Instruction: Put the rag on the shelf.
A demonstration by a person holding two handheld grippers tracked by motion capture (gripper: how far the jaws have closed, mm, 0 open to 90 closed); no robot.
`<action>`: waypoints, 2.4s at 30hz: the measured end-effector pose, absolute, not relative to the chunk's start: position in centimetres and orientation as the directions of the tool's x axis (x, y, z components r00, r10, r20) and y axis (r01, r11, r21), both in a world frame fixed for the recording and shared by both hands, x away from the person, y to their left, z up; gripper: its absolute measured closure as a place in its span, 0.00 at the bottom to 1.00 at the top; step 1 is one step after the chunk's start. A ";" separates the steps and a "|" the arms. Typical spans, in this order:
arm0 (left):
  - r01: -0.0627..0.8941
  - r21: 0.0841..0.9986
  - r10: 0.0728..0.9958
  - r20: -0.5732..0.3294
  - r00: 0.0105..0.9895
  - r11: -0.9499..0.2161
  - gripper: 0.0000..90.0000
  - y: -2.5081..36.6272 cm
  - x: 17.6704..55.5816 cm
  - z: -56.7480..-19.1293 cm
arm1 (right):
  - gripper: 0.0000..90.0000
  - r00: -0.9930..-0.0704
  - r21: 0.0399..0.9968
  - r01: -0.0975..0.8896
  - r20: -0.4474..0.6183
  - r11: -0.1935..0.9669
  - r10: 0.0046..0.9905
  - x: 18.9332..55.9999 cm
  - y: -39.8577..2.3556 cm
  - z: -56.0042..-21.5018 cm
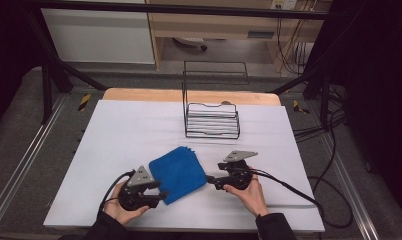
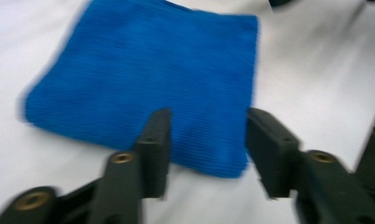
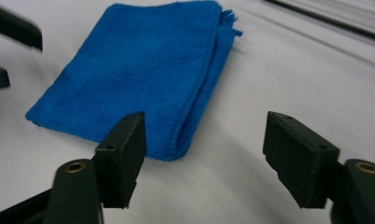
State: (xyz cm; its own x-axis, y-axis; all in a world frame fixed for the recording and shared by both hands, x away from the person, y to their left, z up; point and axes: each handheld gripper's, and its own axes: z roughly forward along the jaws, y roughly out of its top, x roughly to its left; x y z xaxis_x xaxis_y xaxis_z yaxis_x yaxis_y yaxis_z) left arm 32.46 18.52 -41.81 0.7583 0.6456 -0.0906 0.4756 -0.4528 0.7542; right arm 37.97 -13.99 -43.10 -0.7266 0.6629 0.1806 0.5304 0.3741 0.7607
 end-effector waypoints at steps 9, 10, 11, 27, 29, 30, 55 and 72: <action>0.517 0.769 0.718 -0.111 0.687 -0.376 0.22 22.6 34.6 -42.1 | 0.60 -0.734 0.718 0.551 0.176 0.425 0.656 38.9 -11.9 -44.6; 0.528 0.767 0.731 -0.116 0.672 -0.364 0.20 23.0 34.9 -42.2 | 0.62 -0.738 0.718 0.547 0.172 0.429 0.653 38.9 -11.8 -44.7; 0.534 0.769 0.741 -0.120 0.660 -0.351 0.18 23.4 35.1 -42.4 | 0.65 -0.740 0.715 0.548 0.173 0.434 0.650 38.9 -11.8 -44.8; 0.526 0.798 0.766 -0.131 0.629 -0.296 0.13 25.3 36.2 -42.9 | 0.95 -0.726 0.696 0.589 0.232 0.411 0.647 38.5 -11.5 -45.2; 0.527 0.800 0.771 -0.135 0.622 -0.285 0.13 25.5 36.2 -42.9 | 0.97 -0.718 0.696 0.598 0.242 0.398 0.653 38.2 -11.6 -44.8; 0.529 0.802 0.770 -0.142 0.622 -0.279 0.13 25.6 36.3 -43.0 | 0.97 -0.718 0.696 0.598 0.242 0.398 0.653 38.2 -11.6 -44.8; 0.542 0.792 0.776 -0.147 0.614 -0.279 0.13 25.7 36.5 -43.2 | 0.45 -0.679 0.762 0.559 0.195 0.325 0.708 39.2 -12.9 -42.6; 0.540 0.794 0.772 -0.148 0.618 -0.280 0.13 25.7 36.6 -43.2 | 0.78 -0.712 0.708 0.572 0.177 0.414 0.679 44.5 -8.5 -45.2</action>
